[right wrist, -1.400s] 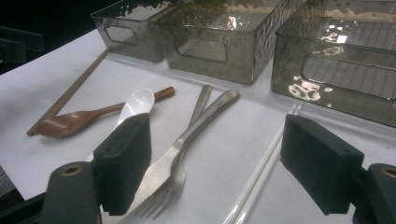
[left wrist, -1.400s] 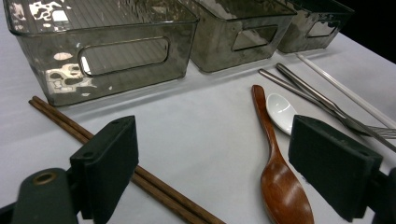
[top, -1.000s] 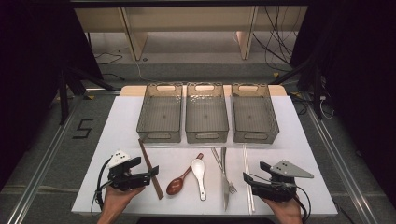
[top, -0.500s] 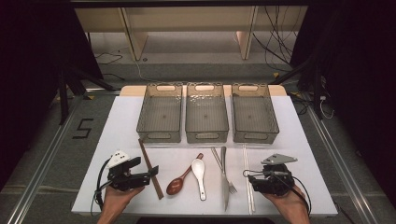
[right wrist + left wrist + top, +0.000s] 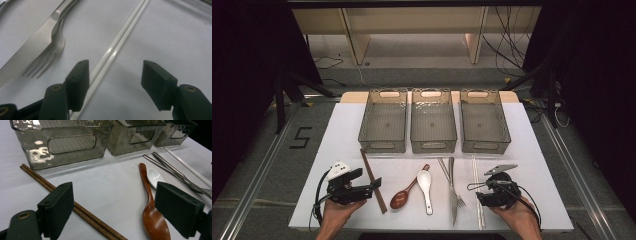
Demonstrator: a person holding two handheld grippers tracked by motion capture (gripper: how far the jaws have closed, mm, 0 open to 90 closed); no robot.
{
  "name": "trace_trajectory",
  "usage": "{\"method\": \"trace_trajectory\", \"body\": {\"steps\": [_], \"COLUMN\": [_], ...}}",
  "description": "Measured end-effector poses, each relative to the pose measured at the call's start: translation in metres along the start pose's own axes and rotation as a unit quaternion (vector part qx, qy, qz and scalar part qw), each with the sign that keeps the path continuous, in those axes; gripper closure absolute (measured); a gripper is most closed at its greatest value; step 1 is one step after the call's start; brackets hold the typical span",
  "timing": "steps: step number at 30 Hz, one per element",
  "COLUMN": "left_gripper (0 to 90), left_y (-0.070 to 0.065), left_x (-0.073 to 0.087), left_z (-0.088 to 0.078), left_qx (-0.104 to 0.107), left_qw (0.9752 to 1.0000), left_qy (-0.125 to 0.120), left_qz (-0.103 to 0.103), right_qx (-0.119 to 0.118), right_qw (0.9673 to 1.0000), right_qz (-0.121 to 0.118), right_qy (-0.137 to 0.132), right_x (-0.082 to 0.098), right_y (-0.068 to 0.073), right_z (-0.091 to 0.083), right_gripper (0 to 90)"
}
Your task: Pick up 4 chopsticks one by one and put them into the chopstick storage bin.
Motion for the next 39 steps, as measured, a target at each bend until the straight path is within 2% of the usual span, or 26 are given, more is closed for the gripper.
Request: {"method": "trace_trajectory", "body": {"steps": [8,13,17,20,23,26,28,31,33,39], "left_gripper": [15.5,15.5,15.6,15.5,15.5,15.6,15.6,15.5,15.5,15.6], "left_y": [0.0,0.0,0.001,0.001,0.001,0.001,0.001,0.001,0.001,0.001], "left_x": [0.0,0.0,0.0,0.0,0.001,0.001,0.001,0.001,0.001,0.001], "left_z": [0.0,0.0,0.0,0.0,0.001,0.001,0.001,0.001,0.001,0.0], "left_qx": [0.0,-0.001,-0.001,-0.002,-0.002,-0.002,-0.002,-0.002,-0.002,-0.002], "left_qw": [1.0,1.0,1.0,1.0,1.0,1.0,1.0,1.0,1.0,1.0], "left_qy": [0.001,0.001,0.001,0.002,0.002,0.003,0.003,0.003,0.003,0.003], "left_qz": [0.001,-0.001,-0.001,-0.001,0.0,0.0,0.0,0.0,-0.001,-0.001], "right_qx": [0.001,-0.006,0.01,0.007,0.002,0.001,-0.004,-0.01,-0.015,-0.03], "right_qw": [0.9994,0.9989,0.9975,0.997,0.9957,0.9945,0.993,0.9919,0.9904,0.9881], "right_qz": [-0.003,-0.006,-0.013,-0.014,-0.016,-0.018,-0.018,-0.017,-0.014,-0.002], "right_qy": [0.035,0.045,0.069,0.076,0.092,0.103,0.117,0.126,0.136,0.151], "right_x": [0.008,0.01,0.016,0.018,0.022,0.023,0.024,0.025,0.026,0.028], "right_y": [0.002,0.004,0.001,-0.001,-0.006,-0.009,-0.013,-0.015,-0.02,-0.027], "right_z": [0.011,0.012,0.013,0.012,0.01,0.009,0.007,0.007,0.006,0.005], "right_gripper": [44.4,44.5,47.0,49.7,56.0,58.5,66.0,69.4,76.7,80.7]}}
Point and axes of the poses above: each handheld gripper's, and its own axes: z roughly forward along the jaws, x roughly out of its underside, y roughly to its left, the point moved 10 cm from there along z, roughly forward along the jaws, and after that the axes turned 6 degrees about y, right-handed, at the moved point
